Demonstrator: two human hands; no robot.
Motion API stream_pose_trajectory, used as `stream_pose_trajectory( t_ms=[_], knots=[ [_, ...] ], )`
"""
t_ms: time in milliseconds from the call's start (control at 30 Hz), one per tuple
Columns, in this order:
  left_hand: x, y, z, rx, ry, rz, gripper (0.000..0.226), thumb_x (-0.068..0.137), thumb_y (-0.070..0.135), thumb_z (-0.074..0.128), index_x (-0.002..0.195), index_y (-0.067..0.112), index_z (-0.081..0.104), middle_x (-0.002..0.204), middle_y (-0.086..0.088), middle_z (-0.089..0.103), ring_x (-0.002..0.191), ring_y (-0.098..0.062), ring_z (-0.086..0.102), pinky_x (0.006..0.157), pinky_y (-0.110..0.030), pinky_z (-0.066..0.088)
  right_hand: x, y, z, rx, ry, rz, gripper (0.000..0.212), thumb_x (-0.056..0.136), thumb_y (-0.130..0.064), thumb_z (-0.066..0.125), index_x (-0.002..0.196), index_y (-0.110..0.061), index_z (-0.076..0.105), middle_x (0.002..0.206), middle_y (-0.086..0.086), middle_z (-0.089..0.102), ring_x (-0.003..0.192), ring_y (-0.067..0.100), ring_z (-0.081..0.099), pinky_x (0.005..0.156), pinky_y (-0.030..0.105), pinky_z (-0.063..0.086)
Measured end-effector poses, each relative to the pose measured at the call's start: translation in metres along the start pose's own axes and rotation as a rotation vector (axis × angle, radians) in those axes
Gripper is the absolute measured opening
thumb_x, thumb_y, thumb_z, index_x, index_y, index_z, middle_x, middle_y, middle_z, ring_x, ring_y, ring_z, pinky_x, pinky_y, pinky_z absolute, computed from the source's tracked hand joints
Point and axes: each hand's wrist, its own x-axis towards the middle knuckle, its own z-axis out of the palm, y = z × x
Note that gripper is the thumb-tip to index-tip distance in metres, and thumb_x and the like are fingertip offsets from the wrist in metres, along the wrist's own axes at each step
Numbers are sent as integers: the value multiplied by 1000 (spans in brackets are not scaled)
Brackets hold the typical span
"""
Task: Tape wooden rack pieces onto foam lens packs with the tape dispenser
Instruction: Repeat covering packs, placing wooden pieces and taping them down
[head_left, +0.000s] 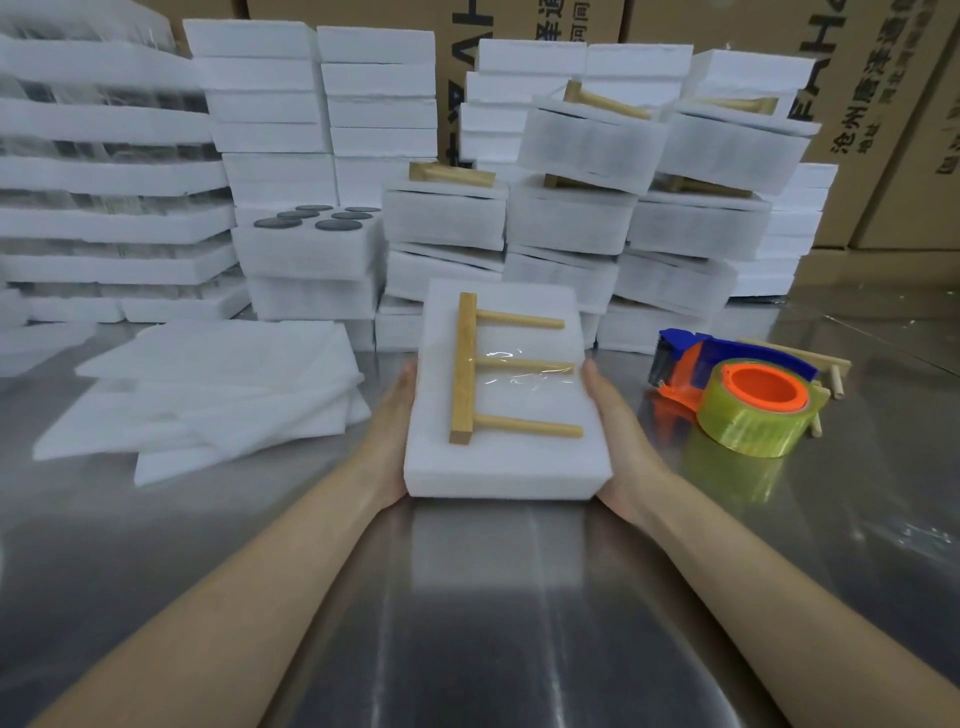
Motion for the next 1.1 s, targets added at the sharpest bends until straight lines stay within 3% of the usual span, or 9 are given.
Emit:
stream_pose_trajectory(
  t_ms=[267, 433, 567, 667, 733, 800, 933, 1000, 1100],
  knots=[
    [-4, -3, 2, 53, 11, 15, 35, 99, 18, 45, 69, 19, 63, 59, 4, 61, 62, -16, 55, 59, -27, 45, 3, -2, -3, -1, 202, -38, 63, 98, -52, 45, 47, -27, 73, 59, -4, 70, 52, 11, 68, 43, 20, 49],
    [-6, 2, 5, 46, -49, -127, 67, 83, 74, 27, 83, 30, 77, 78, 1, 76, 72, -12, 73, 53, -22, 54, 1, -2, -6, 20, 260, 8, 43, 103, -26, 44, 66, -14, 63, 45, -2, 62, 38, 10, 60, 36, 17, 43],
    [-5, 4, 2, 11, -127, -188, 56, 75, 78, 41, 91, 36, 75, 87, 2, 76, 79, -14, 73, 56, -25, 55, -5, -7, -6, 54, 253, 31, 49, 100, -13, 38, 54, -6, 55, 48, 7, 54, 31, 8, 53, 36, 13, 41],
    [-6, 0, 14, -121, -24, -85, 47, 91, 55, 46, 69, 28, 76, 73, 2, 72, 73, -19, 69, 57, -23, 54, -7, -11, 0, 197, 201, 30, 37, 96, -18, 43, 65, -13, 62, 69, 4, 59, 61, 19, 61, 58, 27, 47],
    [-7, -7, 24, -311, 63, 108, 39, 84, 53, 52, 103, 26, 73, 97, -1, 73, 92, -22, 69, 72, -30, 57, -3, -13, 2, 335, 171, 11, 24, 97, -23, 42, 85, -15, 61, 87, 6, 59, 78, 20, 57, 68, 28, 47],
    [-13, -10, 34, -324, 150, 321, 75, 76, 54, 61, 144, 29, 38, 130, 3, 61, 112, -15, 63, 81, -34, 56, 0, -16, 1, 438, 84, -34, 36, 98, -38, 39, 109, -9, 59, 105, 8, 67, 95, 21, 65, 79, 31, 53],
    [-23, -19, 46, -100, 174, 459, 103, 71, 46, 72, 147, 48, 3, 125, 29, 57, 117, -6, 59, 89, -38, 55, -6, -19, 0, 352, -194, -31, 78, 79, -67, 51, 137, -15, 51, 136, 9, 58, 126, 27, 55, 107, 44, 41],
    [-26, -19, 50, 30, 135, 479, 88, 77, 42, 69, 149, 27, 21, 117, 20, 66, 110, -7, 63, 91, -33, 54, -5, -13, 0, 212, -190, -53, 65, 78, -57, 59, 131, -19, 58, 131, 9, 62, 120, 26, 60, 98, 41, 49],
    [-13, -10, 37, -50, 174, 353, 41, 97, 53, 38, 105, 22, 63, 87, 8, 75, 80, -11, 71, 63, -25, 57, -1, -9, -9, 194, -72, -55, 52, 66, -49, 69, 110, -24, 71, 113, 5, 71, 98, 21, 70, 77, 32, 57]
  ],
)
